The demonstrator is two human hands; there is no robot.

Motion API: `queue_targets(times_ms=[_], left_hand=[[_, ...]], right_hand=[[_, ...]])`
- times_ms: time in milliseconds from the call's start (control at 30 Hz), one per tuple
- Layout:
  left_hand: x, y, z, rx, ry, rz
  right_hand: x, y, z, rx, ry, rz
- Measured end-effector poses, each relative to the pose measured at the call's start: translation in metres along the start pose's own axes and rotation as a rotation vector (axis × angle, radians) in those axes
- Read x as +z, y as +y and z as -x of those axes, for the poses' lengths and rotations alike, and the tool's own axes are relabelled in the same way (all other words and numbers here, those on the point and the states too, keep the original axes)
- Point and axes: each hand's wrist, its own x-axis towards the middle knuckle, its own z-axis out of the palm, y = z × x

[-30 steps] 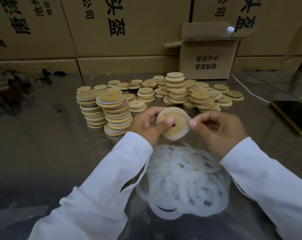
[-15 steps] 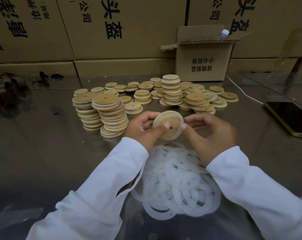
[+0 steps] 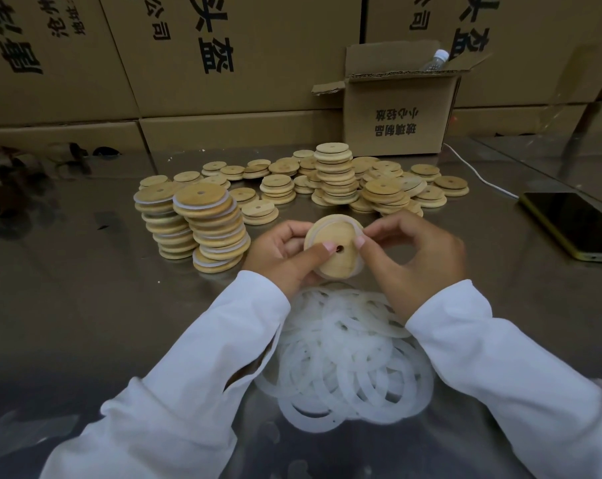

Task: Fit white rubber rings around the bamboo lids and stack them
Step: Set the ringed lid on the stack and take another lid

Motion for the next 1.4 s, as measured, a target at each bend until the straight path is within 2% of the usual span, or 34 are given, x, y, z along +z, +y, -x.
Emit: queue_targets(times_ms=[233,467,600,733,867,1000,1133,1233,1333,1400], left_hand=[[0.001,-0.003,0.001,0.057,-0.014,-0.254],[-0.006,0.001,0.000,0.161,-0.072,-0.419],[-0.008,0.003,0.000,0.194,-0.103,-0.431],[-0.010,0.007,-0.001,0.217,-0.118,-0.431],[-0.011,0.008,-0.001,0.216,-0.081,-0.400],[-0.008,0.004,0.001,0.191,-0.057,-0.380],[-0.003,0.001,0.001,0.121,0.002,-0.299],[-0.003,0.002,0.001,0.025,0.036,-0.141],[-0.004,0.001,-0.001,-0.017,0.029,-0.047],[-0.005,-0.001,-0.002,-0.027,0.003,-0.068]], right_hand=[[0.001,0.000,0.001,0.078,-0.084,0.024],[-0.004,-0.003,-0.008,0.396,-0.186,-0.139],[-0.011,-0.005,-0.011,0.493,-0.259,-0.212],[-0.013,-0.006,-0.012,0.460,-0.271,-0.190],[-0.010,-0.006,-0.011,0.324,-0.256,-0.107],[-0.006,-0.001,-0.006,0.280,-0.231,-0.137],[0.000,0.002,-0.003,0.242,-0.176,-0.181],[0.003,0.004,-0.001,0.196,-0.130,-0.134],[0.003,0.004,0.000,0.186,-0.092,-0.117],[0.003,0.004,0.000,0.197,-0.081,-0.121]])
